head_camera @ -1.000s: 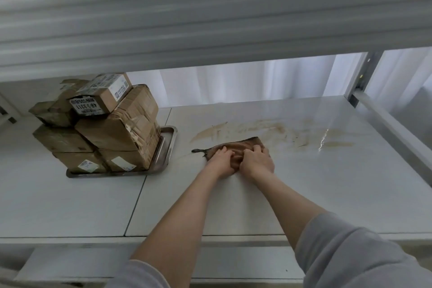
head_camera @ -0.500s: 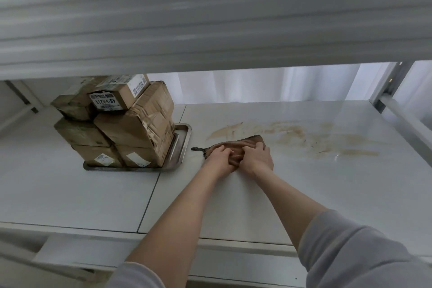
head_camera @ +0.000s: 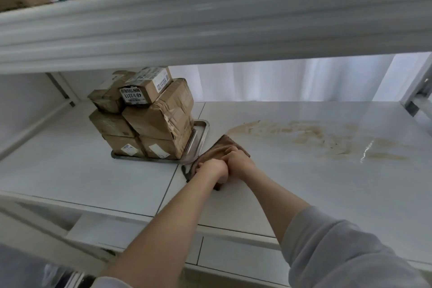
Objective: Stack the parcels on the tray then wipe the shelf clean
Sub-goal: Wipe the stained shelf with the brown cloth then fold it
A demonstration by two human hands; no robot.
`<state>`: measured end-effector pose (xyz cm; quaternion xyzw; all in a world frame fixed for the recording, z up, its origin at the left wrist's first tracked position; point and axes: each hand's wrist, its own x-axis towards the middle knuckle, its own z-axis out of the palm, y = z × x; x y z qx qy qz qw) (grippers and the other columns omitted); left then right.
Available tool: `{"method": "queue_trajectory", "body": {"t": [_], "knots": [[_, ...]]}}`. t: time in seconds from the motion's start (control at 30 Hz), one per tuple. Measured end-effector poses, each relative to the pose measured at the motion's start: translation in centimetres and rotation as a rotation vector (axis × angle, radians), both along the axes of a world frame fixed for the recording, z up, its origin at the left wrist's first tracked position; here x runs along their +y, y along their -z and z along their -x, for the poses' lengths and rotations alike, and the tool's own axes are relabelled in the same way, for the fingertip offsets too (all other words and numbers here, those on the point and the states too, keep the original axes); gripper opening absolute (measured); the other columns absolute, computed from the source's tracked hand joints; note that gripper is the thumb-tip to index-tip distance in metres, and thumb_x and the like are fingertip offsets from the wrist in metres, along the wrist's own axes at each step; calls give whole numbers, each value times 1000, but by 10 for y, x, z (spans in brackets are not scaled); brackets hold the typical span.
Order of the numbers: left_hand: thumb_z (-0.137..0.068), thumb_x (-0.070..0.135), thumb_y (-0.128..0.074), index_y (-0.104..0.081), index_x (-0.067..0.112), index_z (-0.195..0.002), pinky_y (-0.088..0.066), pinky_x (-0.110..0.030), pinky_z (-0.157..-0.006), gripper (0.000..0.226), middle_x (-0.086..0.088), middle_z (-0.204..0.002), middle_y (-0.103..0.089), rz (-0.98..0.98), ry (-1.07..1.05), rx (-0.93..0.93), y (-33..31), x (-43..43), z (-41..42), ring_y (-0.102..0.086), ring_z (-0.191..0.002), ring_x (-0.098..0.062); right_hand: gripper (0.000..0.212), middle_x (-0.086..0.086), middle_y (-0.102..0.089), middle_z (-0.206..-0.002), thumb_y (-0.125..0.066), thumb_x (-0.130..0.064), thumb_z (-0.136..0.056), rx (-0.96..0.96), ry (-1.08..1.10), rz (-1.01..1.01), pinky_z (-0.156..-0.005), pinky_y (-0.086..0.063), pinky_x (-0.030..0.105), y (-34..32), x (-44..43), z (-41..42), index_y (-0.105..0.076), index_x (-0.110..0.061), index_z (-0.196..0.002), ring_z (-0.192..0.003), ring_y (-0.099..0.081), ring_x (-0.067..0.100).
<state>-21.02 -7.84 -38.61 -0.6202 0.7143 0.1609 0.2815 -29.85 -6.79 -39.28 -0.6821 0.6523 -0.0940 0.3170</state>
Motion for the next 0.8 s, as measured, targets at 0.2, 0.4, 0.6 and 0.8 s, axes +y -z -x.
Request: {"method": "queue_trajectory", "body": {"t": [0.2,0.4,0.6,0.8], "knots": [[-89,7,-53,-56,3,-124,-47,-39,-99,35,-15,-126,-59,-18,117,17,-14,26,55,-55,-117,-32,27,-2,-48,-132,-60,-21,-84,91,75,76,-94,-40,34,-3,34,57,-70,-23,-109,-127,-40,21],[-97,16,-37,-23,11,-149,-19,-50,-117,54,-25,-157,-3,68,185,266,-1,59,119,-9,-145,-42,21,2,-47,-131,-59,-31,-84,179,393,70,-96,-43,36,-9,67,137,-72,-31,-100,-124,-41,23],[-102,30,-36,-18,27,-152,-5,-43,-121,53,-10,-161,1,89,195,454,6,66,115,1,-148,-31,36,10,-30,-146,-49,-29,-91,264,496,71,-105,-35,37,-4,70,142,-57,-26,-126,-137,-25,28],[-101,18,-36,-23,25,-150,-4,-34,-119,52,-15,-160,-1,141,101,405,-5,44,55,-4,-148,-32,35,10,-29,-147,-54,-34,-91,167,337,72,-102,-36,35,-7,49,91,-57,-28,-125,-136,-27,26]]}}
